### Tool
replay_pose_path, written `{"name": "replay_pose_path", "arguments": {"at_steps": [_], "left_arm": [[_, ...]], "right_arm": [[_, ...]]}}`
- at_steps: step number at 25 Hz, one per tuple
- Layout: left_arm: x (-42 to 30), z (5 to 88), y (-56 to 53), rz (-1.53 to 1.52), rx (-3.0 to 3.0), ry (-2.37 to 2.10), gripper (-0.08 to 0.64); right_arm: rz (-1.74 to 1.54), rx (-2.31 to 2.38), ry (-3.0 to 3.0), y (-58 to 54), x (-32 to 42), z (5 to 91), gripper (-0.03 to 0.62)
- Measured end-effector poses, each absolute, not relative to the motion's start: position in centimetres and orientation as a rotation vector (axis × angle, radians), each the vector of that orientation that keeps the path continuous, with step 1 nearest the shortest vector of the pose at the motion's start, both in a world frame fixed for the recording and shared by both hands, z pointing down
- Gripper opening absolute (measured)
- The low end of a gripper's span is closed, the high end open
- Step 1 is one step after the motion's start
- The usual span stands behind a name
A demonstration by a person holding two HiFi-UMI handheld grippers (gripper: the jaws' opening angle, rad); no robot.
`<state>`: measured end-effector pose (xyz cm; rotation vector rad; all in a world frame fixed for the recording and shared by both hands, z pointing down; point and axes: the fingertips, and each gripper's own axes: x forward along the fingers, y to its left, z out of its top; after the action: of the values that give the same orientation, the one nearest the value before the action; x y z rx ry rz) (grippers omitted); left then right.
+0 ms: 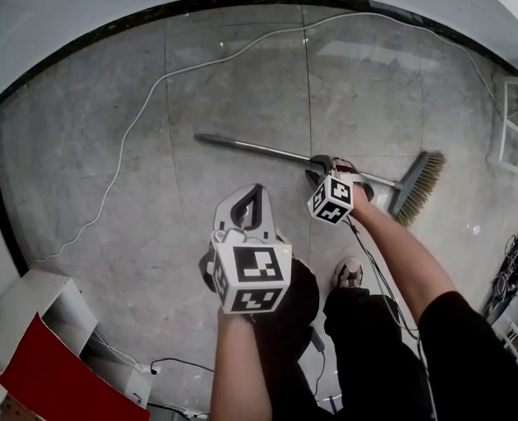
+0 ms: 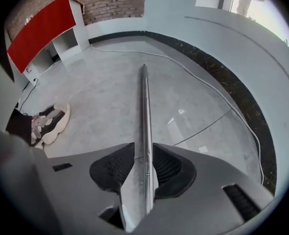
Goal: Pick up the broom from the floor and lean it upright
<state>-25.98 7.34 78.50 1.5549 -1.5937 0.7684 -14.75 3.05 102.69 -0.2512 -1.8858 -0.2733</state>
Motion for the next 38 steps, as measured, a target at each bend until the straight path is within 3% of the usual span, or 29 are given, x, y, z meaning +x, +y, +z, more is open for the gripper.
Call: {"name": "replay_pose_path", "arguments": {"at_steps": [23,38], "left_arm": [[-26.1,80.2,8.3,0.775,1.541,-1.542,0.006],[-22.5,80.5,12.5,0.715,1.498,-1.553,0.006]], "right_arm": [[-0.229,-0.255,-1.758,1.8,-16.7,105.9,0.072],[-0.236,-0.245,-1.845,2.1,-15.5,95.8,0.07]]}}
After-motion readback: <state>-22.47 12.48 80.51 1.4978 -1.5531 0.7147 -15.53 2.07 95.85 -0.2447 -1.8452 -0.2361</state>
